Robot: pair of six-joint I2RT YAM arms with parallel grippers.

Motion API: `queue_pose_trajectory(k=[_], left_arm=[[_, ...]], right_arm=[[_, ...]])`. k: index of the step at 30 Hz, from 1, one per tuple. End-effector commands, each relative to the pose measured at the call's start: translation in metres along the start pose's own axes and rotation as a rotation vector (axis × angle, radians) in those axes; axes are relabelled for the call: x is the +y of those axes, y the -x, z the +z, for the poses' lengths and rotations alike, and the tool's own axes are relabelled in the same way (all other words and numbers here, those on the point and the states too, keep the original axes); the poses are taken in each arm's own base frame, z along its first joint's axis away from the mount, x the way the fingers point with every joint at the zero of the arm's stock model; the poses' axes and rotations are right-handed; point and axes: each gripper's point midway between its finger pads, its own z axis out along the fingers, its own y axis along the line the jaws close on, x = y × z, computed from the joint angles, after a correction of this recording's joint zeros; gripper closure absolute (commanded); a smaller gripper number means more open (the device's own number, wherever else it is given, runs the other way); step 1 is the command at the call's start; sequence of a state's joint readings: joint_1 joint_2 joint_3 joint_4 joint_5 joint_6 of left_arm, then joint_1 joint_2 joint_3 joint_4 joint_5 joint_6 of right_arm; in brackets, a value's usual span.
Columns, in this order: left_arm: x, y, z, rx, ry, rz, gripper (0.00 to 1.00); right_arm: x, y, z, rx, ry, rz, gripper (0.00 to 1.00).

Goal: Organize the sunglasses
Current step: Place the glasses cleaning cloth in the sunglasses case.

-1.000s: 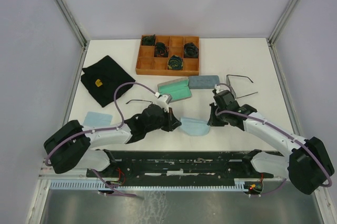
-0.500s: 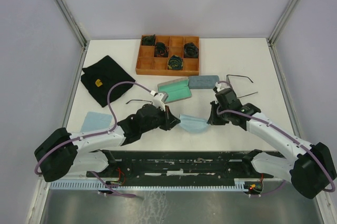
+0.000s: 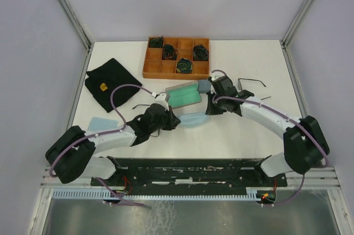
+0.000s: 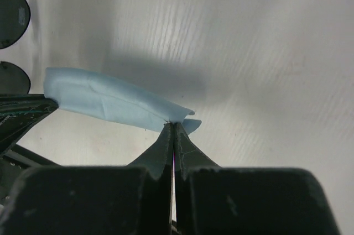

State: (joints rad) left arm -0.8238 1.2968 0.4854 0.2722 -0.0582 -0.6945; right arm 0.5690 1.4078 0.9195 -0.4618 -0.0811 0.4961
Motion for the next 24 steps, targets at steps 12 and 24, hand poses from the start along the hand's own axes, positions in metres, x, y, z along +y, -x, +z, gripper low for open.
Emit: queue_pose_trajectory(k=[12, 24], left_arm=[[0.028, 0.085, 0.055, -0.180, 0.097, 0.059, 0.97], [0.038, 0.103, 0.057, -0.226, 0.093, 0.075, 0.97]], right_arm=[[0.015, 0.100, 0.065, -0.112, -0.044, -0.149, 1.00], [0.007, 0.123, 0.075, -0.146, -0.056, -0.139, 1.00]])
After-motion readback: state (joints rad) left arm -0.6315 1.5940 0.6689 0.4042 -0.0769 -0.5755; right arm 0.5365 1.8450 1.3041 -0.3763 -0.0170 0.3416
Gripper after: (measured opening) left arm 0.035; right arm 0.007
